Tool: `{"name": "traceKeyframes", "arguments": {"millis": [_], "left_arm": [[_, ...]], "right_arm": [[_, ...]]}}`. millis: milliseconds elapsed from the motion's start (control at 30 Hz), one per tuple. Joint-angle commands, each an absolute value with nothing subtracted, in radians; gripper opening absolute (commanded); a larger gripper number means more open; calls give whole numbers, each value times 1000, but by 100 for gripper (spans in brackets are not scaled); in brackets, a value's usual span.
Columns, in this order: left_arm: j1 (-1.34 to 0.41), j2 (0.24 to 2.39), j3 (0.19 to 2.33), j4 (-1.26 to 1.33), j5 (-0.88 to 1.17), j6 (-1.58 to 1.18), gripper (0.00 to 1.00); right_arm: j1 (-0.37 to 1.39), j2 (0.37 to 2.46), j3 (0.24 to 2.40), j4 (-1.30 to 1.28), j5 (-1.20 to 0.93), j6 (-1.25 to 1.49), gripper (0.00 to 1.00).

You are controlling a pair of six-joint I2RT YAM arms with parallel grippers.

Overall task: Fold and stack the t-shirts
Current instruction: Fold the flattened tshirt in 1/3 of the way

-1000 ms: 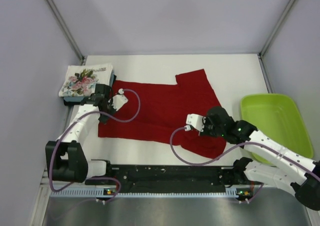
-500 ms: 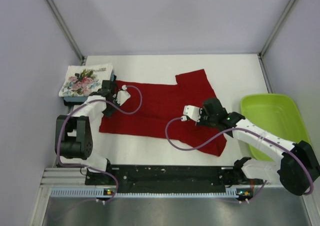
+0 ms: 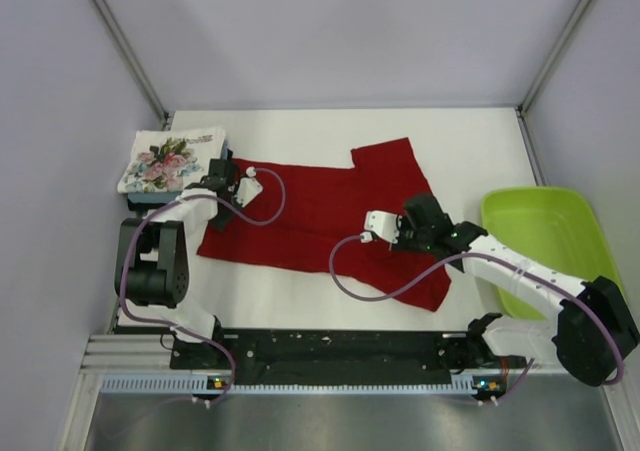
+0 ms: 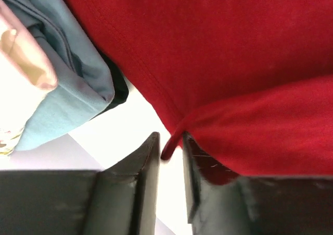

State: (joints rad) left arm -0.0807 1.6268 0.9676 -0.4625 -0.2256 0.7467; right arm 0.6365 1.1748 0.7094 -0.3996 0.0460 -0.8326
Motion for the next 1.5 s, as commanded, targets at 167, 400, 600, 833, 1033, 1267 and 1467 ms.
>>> {"name": "traceKeyframes", "arguments": {"millis": [167,400,600,833,1033,1267,1467], "left_arm": [[-81,1453,1046,-586,-103,770,65],[-81,1362,889,-780,56,928,61],[-64,1373,764,-641,-87,957,64],[-43,1381,759,-641,-116,983,67],[-40,1370,680,-500,-175,1063,70],[-40,1428,693,-380,-200,1069,52],[-41,1437,687,-379,-173,1059,6]], "right_arm": [[588,1307,865,-354,-21,-882,0],[554,1524,1012,-344,-52,-945,0],[508,1669,1127,-169,-5,-842,25],[457,1639,1224,-198,83,-491,64],[430,1450,1195,-559,162,85,78],[371,1278,942,-830,31,589,62],[371,1259,761,-830,34,787,69]]}}
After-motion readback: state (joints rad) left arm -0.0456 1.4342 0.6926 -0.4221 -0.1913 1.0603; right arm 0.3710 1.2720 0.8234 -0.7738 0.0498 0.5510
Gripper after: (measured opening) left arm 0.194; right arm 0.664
